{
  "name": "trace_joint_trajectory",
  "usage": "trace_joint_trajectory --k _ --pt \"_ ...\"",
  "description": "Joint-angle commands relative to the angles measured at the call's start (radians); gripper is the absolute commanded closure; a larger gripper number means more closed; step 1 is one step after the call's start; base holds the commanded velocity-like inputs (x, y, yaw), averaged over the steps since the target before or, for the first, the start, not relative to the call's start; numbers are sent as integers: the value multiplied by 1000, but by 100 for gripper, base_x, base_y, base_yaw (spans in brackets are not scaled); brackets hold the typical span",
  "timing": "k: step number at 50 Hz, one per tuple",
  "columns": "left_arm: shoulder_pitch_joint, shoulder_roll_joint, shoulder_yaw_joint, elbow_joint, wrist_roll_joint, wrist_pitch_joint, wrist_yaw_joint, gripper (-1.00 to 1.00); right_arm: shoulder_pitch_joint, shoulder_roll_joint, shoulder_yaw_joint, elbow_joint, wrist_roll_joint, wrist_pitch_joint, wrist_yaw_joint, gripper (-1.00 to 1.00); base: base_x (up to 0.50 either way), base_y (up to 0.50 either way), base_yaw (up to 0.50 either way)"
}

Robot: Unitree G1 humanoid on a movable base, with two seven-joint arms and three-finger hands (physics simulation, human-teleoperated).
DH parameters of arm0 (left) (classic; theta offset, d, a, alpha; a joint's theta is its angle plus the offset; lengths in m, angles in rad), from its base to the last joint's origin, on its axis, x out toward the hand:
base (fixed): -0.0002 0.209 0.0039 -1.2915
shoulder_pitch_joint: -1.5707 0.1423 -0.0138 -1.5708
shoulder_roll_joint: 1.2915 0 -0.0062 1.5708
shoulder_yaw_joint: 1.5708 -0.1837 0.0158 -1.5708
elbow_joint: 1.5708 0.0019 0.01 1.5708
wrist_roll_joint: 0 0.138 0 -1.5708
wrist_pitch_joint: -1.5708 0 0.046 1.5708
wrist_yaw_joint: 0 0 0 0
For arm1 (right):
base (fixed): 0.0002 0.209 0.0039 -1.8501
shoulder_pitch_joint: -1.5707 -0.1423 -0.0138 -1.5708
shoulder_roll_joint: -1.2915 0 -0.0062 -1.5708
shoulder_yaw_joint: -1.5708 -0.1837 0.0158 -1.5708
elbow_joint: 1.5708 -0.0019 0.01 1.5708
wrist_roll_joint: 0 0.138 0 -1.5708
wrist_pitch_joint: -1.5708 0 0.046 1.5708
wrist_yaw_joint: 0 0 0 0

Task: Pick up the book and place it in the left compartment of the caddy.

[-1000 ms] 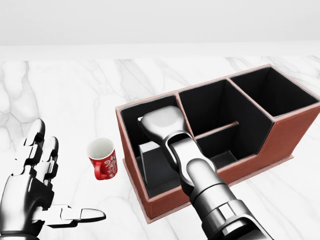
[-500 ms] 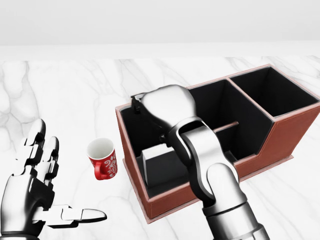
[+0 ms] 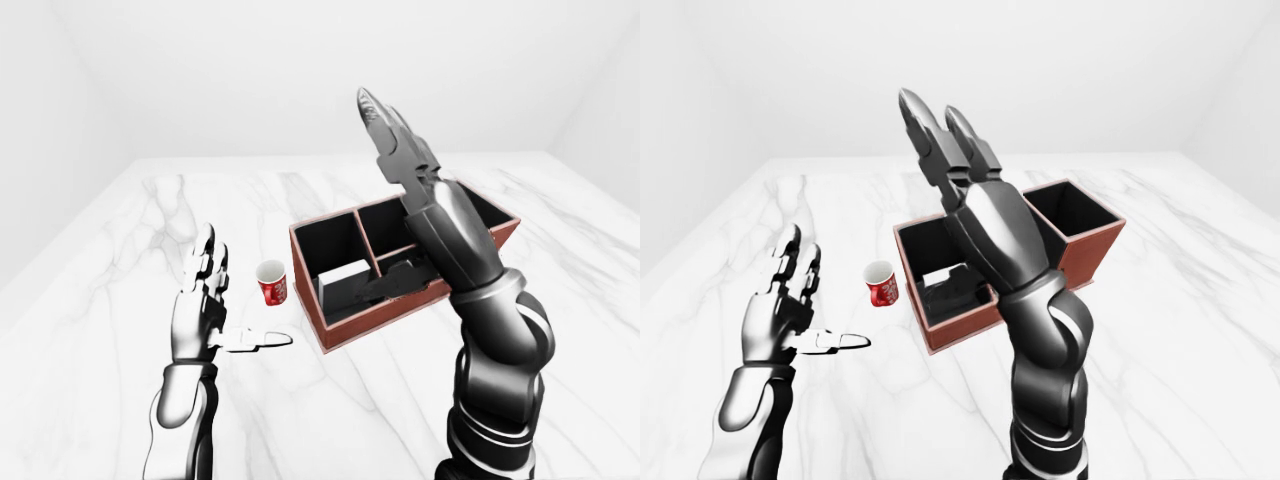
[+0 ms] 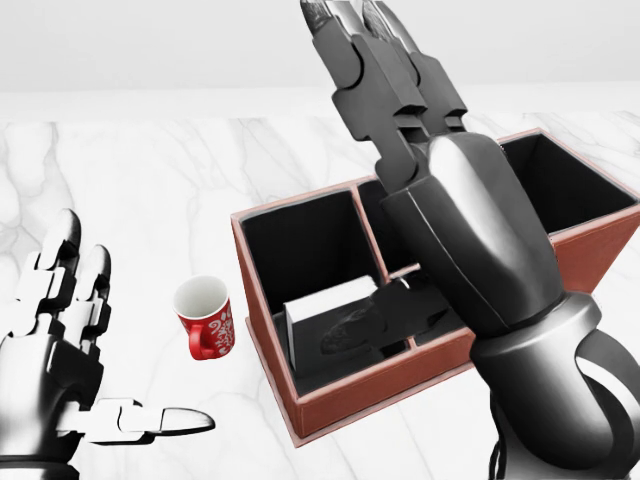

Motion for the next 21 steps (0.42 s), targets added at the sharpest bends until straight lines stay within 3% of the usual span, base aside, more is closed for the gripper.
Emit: trace_joint_trajectory --k 1,4,8,21 --pt "1 -1 -21 -62 16 0 6 -100 306 -3 -48 -287 581 0 -272 -100 0 0 0" --pt "8 -1 -22 -98 19 0 7 -100 419 -6 -62 -286 764 0 -366 -100 0 0 0" --pt "7 -4 -29 -107 25 0 8 -100 501 -29 -63 -240 888 0 -440 -100 0 0 0" --pt "-20 -3 -72 -147 49 0 26 -100 518 -48 5 -140 915 0 -535 -100 0 0 0"
